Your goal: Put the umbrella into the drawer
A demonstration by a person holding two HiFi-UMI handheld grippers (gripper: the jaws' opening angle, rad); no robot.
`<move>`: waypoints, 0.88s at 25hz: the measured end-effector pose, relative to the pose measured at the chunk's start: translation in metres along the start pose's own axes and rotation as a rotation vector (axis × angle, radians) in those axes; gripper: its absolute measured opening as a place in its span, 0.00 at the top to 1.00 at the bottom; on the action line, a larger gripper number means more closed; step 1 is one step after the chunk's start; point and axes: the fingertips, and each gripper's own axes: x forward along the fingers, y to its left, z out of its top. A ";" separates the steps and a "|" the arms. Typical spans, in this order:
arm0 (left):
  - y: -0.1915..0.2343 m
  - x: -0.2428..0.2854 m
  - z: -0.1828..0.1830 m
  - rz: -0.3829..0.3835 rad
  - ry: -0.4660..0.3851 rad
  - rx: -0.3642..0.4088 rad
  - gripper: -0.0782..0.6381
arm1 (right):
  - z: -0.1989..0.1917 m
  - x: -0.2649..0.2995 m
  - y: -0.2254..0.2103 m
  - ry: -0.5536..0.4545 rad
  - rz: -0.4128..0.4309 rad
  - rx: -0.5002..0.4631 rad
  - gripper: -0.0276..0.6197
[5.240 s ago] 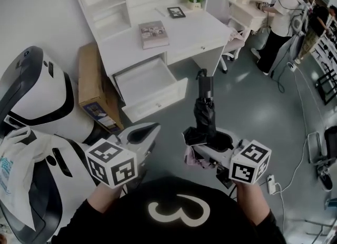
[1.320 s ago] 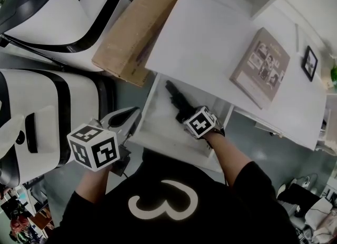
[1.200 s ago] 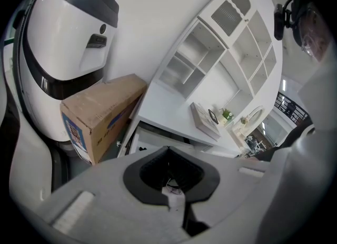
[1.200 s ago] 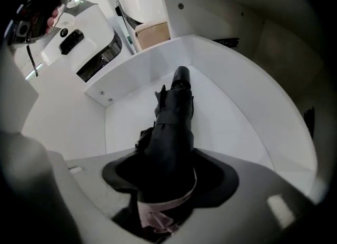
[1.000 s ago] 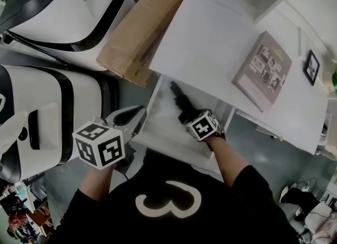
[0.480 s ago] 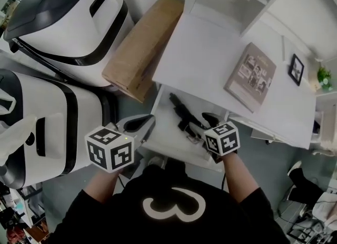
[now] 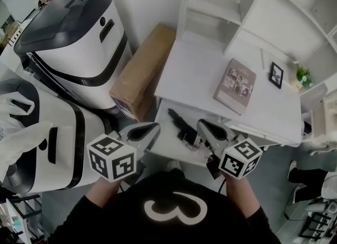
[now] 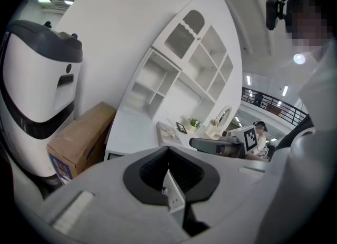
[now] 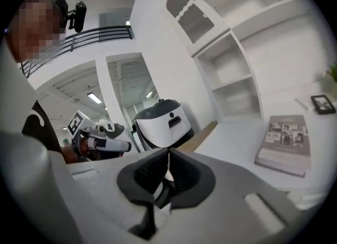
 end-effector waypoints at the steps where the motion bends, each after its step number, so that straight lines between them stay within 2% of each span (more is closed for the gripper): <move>1: -0.007 -0.005 0.005 -0.014 -0.020 0.016 0.88 | 0.008 -0.006 0.009 -0.024 0.006 0.003 0.95; 4: -0.025 -0.020 0.019 -0.052 -0.072 0.056 0.88 | 0.026 -0.021 0.034 -0.079 0.014 -0.015 0.95; 10: -0.060 -0.040 0.034 -0.137 -0.124 0.157 0.88 | 0.036 -0.046 0.071 -0.107 0.004 -0.156 0.95; 13: -0.072 -0.044 0.037 -0.163 -0.143 0.212 0.88 | 0.041 -0.058 0.080 -0.138 0.013 -0.149 0.95; 18: -0.086 -0.051 0.041 -0.187 -0.155 0.244 0.88 | 0.046 -0.067 0.092 -0.162 0.013 -0.153 0.95; 22: -0.091 -0.055 0.040 -0.198 -0.157 0.241 0.88 | 0.049 -0.072 0.099 -0.170 -0.006 -0.181 0.95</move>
